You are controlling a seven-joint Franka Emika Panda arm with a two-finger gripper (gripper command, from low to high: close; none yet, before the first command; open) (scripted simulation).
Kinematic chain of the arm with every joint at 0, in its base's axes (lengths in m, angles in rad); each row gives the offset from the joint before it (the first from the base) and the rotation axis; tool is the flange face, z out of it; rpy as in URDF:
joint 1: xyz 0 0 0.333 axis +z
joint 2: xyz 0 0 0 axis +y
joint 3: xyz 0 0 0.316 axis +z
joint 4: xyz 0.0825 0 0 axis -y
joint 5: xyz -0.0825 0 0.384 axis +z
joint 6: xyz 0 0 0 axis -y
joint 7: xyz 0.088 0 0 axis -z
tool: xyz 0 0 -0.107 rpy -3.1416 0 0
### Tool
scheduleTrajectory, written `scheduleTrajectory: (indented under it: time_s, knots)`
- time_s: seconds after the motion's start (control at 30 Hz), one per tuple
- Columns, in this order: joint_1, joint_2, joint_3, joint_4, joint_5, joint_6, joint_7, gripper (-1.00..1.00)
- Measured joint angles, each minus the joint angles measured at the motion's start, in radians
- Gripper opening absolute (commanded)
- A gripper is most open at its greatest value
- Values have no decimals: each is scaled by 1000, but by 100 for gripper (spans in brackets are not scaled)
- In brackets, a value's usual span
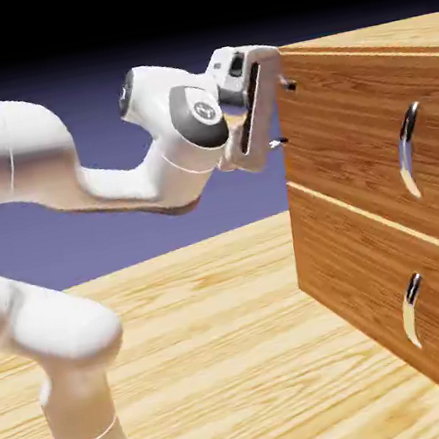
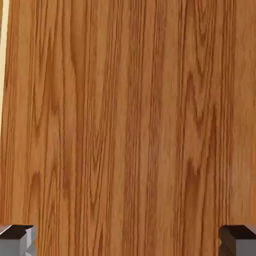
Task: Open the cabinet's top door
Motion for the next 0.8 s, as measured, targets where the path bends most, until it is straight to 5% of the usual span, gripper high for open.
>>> scheduleTrajectory:
  time_s: [0.8]
  knots:
    - [407,-204,-463,196,-1044,-63,-455,0]
